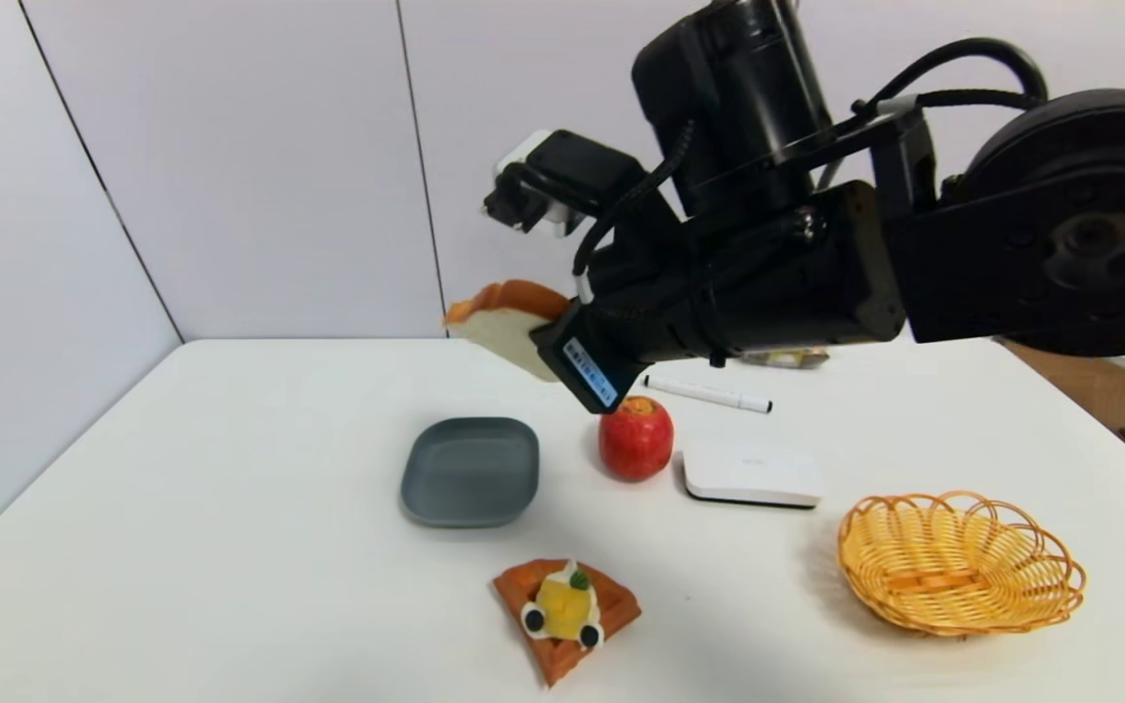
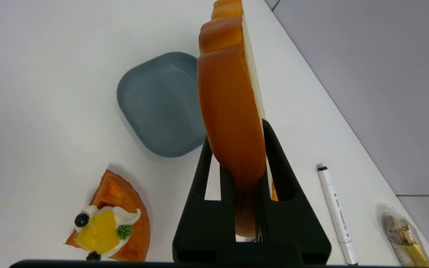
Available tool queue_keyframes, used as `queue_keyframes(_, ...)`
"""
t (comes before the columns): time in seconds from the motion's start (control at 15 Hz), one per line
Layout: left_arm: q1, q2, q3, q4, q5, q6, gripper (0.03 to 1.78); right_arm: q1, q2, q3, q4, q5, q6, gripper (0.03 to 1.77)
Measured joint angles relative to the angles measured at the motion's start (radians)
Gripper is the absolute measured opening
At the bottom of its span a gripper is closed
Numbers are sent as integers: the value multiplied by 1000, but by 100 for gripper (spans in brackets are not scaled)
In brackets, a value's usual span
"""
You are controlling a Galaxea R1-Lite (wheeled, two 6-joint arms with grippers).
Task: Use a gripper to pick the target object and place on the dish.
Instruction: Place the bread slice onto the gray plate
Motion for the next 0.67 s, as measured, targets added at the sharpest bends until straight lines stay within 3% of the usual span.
queue_keyframes(0.4, 0, 0, 0, 0, 0, 0, 169, 51, 101, 3, -89, -100, -3, 20)
queue_keyframes(0.67, 0, 0, 0, 0, 0, 0, 169, 76, 160, 4, -130, -109, -9, 20)
